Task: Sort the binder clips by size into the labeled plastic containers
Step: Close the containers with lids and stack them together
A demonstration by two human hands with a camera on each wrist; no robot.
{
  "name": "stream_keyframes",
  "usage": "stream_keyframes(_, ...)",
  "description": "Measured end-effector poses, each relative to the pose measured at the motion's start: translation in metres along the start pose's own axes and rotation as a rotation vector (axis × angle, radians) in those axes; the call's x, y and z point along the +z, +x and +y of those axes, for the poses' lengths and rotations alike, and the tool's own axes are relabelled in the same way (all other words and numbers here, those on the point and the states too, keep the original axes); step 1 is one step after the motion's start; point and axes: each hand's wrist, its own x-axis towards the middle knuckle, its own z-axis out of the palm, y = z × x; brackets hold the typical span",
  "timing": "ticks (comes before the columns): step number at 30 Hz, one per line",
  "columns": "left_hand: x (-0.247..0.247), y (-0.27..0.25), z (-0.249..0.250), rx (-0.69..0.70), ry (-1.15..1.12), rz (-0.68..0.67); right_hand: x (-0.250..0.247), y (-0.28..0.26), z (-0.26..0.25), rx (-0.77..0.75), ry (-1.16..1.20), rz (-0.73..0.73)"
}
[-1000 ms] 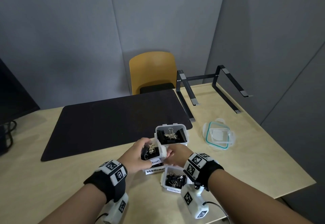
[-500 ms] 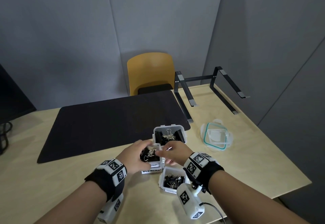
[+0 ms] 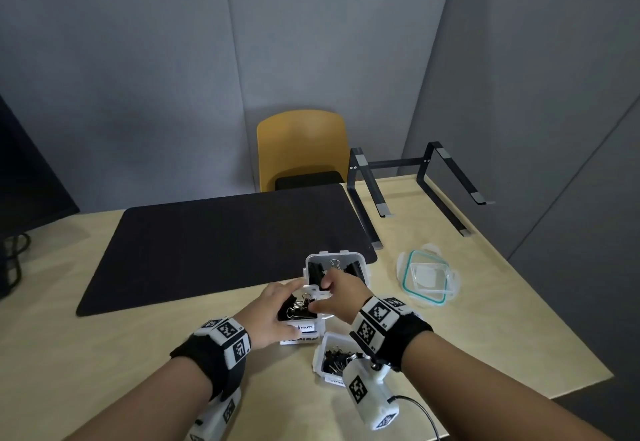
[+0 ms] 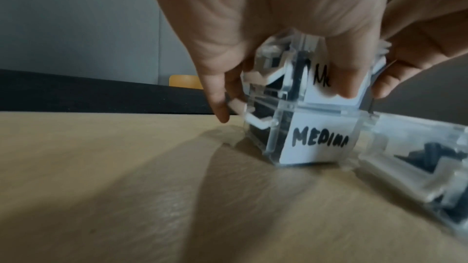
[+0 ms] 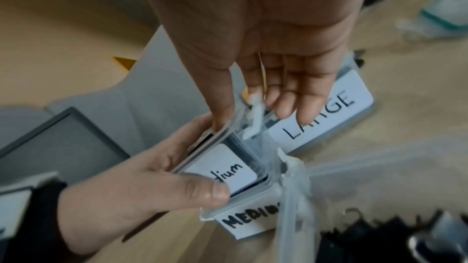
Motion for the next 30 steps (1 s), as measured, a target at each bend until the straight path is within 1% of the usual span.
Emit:
stream_keyframes(1,0.000,-0.001,-0.001,0.000,0.002,-0.007,-0.001,0.000,-0.003,-0.047,-0.030,0.014)
stream_keyframes(3,0.000,-0.004,-0.004,-0.017,-0.045,0.018,-0.003,0.000,-0.009,-0.136,-0.068,-0.011)
stream_keyframes(5,0.003,-0.008,-0.011,-0.076,-0.142,0.075,-0.006,-0.001,-0.015,-0.197,-0.130,-0.082)
stream_keyframes(7,0.007,-0.013,-0.020,-0.135,-0.205,0.114,-0.009,-0.005,-0.021,-0.221,-0.222,-0.157)
stream_keyframes(9,0.012,-0.015,-0.029,-0.165,-0.250,0.114,-0.010,-0.007,-0.025,-0.231,-0.313,-0.202)
stream_keyframes(12,0.019,-0.013,-0.037,-0.157,-0.354,0.117,-0.009,-0.008,-0.029,-0.244,-0.375,-0.212)
stream_keyframes(15,0.024,-0.010,-0.034,-0.176,-0.405,0.143,-0.008,-0.006,-0.030,-0.227,-0.335,-0.207)
stream_keyframes(20,0.029,-0.008,-0.033,-0.190,-0.434,0.148,-0.017,-0.001,-0.028,-0.184,-0.194,-0.127)
stream_keyframes(24,0.031,-0.006,-0.037,-0.171,-0.486,0.147,-0.020,-0.002,-0.031,-0.162,-0.206,-0.140)
stream_keyframes(27,0.034,-0.005,-0.040,-0.175,-0.562,0.155,-0.017,-0.004,-0.035,-0.169,-0.256,-0.174)
stream_keyframes(30,0.035,-0.005,-0.041,-0.148,-0.603,0.140,-0.011,-0.006,-0.040,-0.188,-0.392,-0.195)
